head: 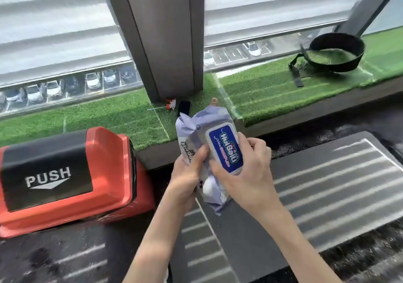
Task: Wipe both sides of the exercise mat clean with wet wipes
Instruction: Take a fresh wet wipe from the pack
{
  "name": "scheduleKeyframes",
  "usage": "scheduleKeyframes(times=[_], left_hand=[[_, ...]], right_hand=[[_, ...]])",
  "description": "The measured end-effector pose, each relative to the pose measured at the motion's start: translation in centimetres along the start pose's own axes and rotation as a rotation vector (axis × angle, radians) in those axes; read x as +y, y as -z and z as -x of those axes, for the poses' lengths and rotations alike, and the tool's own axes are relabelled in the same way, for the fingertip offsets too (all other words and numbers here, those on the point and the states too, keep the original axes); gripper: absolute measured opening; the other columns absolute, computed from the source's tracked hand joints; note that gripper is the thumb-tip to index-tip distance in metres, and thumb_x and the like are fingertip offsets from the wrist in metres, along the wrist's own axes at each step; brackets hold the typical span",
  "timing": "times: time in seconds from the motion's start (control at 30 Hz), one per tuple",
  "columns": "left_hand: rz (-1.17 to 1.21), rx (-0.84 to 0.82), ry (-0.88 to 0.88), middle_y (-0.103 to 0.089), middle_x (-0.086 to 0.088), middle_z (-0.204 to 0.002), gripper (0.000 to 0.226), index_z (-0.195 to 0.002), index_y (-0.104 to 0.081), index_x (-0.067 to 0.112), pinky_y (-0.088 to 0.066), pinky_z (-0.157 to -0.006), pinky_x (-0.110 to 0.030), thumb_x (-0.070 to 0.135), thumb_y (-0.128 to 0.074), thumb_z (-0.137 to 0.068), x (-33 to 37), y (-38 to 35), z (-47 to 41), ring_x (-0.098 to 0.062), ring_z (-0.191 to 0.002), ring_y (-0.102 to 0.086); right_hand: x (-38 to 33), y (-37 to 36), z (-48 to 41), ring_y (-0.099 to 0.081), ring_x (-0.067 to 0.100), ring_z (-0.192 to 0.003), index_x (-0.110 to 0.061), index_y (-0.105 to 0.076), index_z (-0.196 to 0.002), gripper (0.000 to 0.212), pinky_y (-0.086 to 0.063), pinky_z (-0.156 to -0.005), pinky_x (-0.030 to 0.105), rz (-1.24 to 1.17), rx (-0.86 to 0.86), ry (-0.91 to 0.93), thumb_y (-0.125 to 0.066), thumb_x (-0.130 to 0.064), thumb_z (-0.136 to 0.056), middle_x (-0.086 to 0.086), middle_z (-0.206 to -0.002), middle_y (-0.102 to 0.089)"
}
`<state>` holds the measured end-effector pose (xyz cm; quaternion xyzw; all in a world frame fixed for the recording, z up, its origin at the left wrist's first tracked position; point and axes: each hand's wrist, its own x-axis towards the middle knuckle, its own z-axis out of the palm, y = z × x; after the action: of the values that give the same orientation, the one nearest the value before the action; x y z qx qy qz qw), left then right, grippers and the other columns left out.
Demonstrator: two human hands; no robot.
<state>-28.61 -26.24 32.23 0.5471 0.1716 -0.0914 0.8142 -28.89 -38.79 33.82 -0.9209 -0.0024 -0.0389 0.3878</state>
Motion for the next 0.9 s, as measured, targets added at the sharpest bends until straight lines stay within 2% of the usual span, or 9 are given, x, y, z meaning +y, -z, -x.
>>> scheduleKeyframes(times=[0.1, 0.2, 0.4, 0.5, 0.63, 0.73, 0.8, 0.83, 0.9], left_hand=[[0.005, -0.037, -0.066, -0.073, -0.018, -0.106, 0.039, -0.111, -0.068, 0.005, -0.059, -0.078, -0.036, 0.032, -0.063, -0.083, 2.8, -3.3, 5.8, -0.031, -0.095, -0.072], [-0.038, -0.08, -0.111, -0.073, -0.017, -0.109, 0.041, -0.114, -0.066, 0.004, -0.058, -0.076, -0.035, 0.029, -0.064, -0.081, 4.6, -5.6, 11.5, -0.03, -0.096, -0.072], [-0.227, -0.14, -0.181, -0.073, -0.019, -0.105, 0.043, -0.112, -0.063, -0.004, -0.059, -0.078, -0.04, 0.028, -0.071, -0.085, 5.9, -6.0, 18.2, -0.037, -0.095, -0.07], [-0.25, -0.145, -0.175, -0.074, -0.019, -0.097, 0.048, -0.108, -0.063, -0.006, -0.056, -0.064, -0.029, 0.029, -0.071, -0.076, 6.3, -5.8, 19.6, -0.028, -0.081, -0.071], [-0.226, -0.106, -0.156, -0.074, -0.015, -0.086, 0.041, -0.101, -0.066, -0.003, -0.053, -0.062, -0.025, 0.028, -0.072, -0.075, 7.3, -4.9, 20.2, -0.019, -0.072, -0.068], [-0.211, -0.057, -0.143, -0.073, -0.021, -0.099, 0.048, -0.102, -0.07, 0.003, -0.051, -0.082, -0.039, 0.039, -0.078, -0.071, 8.1, -3.5, 19.9, -0.029, -0.088, -0.066], [-0.162, -0.075, -0.111, -0.073, -0.019, -0.104, 0.047, -0.105, -0.07, 0.006, -0.051, -0.09, -0.043, 0.04, -0.074, -0.072, 8.7, -2.8, 20.0, -0.03, -0.095, -0.069], [-0.147, -0.095, -0.094, -0.074, -0.017, -0.106, 0.046, -0.108, -0.07, 0.007, -0.05, -0.094, -0.046, 0.04, -0.073, -0.076, 8.8, -2.4, 20.0, -0.03, -0.099, -0.069], [-0.129, -0.126, -0.078, -0.073, -0.014, -0.109, 0.044, -0.113, -0.069, 0.009, -0.05, -0.098, -0.048, 0.038, -0.069, -0.081, 9.3, -1.9, 20.1, -0.031, -0.106, -0.069]], right_hand=[[-2.5, 7.1, 2.9, -0.053, 0.009, -0.091, -0.028, -0.055, -0.113, 0.056, -0.05, -0.082, 0.022, -0.058, -0.028, 0.075, -0.066, -0.059, -0.068, -0.008, -0.099, -0.042], [-4.8, 12.8, 6.6, -0.053, 0.002, -0.075, -0.03, -0.06, -0.096, 0.032, -0.043, -0.07, 0.009, -0.062, -0.025, 0.152, -0.073, -0.047, -0.072, -0.007, -0.087, -0.046], [-6.3, 16.8, 13.4, -0.054, 0.005, -0.076, -0.028, -0.062, -0.085, 0.016, -0.042, -0.07, 0.01, -0.172, -0.061, 0.097, -0.07, -0.035, -0.073, -0.003, -0.084, -0.051], [-6.8, 16.0, 14.9, -0.053, 0.001, -0.078, -0.033, -0.059, -0.082, 0.013, -0.041, -0.07, 0.009, -0.179, -0.01, 0.019, -0.066, -0.04, -0.072, -0.005, -0.085, -0.052], [-8.0, 15.7, 15.2, -0.056, 0.004, -0.067, -0.029, -0.065, -0.077, 0.017, -0.043, -0.062, 0.015, -0.296, 0.053, -0.015, -0.061, -0.045, -0.076, -0.007, -0.075, -0.06], [-8.3, 17.5, 14.3, -0.036, 0.021, -0.055, -0.006, -0.05, -0.059, 0.04, -0.031, -0.052, 0.033, -0.625, -0.004, -0.074, -0.056, -0.041, -0.078, 0.003, -0.057, -0.043], [-8.4, 18.3, 13.6, -0.043, 0.019, -0.06, 0.002, -0.062, -0.076, 0.044, -0.037, -0.054, 0.032, -0.727, -0.073, -0.075, -0.066, -0.041, -0.086, 0.011, -0.064, -0.051], [-8.5, 18.2, 13.4, -0.049, 0.016, -0.062, -0.005, -0.068, -0.087, 0.033, -0.041, -0.056, 0.028, -0.69, -0.036, -0.043, -0.07, -0.038, -0.087, 0.007, -0.07, -0.059], [-8.7, 17.2, 12.8, -0.055, 0.009, -0.075, -0.021, -0.067, -0.107, 0.028, -0.043, -0.067, 0.018, -0.336, 0.214, 0.045, -0.076, -0.026, -0.081, -0.003, -0.091, -0.064]])
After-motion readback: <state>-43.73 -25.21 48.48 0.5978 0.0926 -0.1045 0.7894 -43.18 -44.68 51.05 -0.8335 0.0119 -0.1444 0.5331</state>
